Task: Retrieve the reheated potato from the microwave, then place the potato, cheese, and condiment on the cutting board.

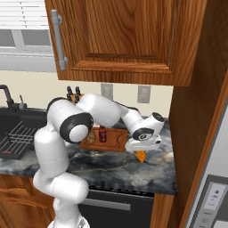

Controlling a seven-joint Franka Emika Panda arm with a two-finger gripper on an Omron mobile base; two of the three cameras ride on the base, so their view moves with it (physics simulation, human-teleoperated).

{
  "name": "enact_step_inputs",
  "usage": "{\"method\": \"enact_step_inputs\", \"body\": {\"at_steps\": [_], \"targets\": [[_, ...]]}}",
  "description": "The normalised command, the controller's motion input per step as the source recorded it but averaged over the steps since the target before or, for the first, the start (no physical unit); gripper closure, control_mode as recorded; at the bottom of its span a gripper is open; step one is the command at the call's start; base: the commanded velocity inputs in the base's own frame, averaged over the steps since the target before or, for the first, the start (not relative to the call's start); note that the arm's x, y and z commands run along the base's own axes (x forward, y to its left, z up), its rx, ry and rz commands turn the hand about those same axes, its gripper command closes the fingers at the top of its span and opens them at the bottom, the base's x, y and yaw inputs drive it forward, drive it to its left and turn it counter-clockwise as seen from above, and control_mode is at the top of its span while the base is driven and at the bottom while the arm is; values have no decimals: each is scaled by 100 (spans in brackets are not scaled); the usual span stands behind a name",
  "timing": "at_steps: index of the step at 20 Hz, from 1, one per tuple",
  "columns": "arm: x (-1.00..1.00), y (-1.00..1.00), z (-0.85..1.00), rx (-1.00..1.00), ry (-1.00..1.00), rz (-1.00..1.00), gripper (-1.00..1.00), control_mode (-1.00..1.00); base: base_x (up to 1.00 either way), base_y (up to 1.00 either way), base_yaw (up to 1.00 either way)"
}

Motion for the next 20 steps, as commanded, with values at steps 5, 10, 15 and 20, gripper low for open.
{"method": "enact_step_inputs", "body": {"at_steps": [5, 10, 15, 20], "targets": [[5, 38, 8, 0, -10, 0, 100, -100, 0, 0, 0], [20, 39, 13, -1, -9, 0, 100, -100, 0, 0, 0], [33, 37, 14, -3, 0, -11, 100, -100, 0, 0, 0], [37, 30, 2, -6, 0, -12, 100, -100, 0, 0, 0]]}}
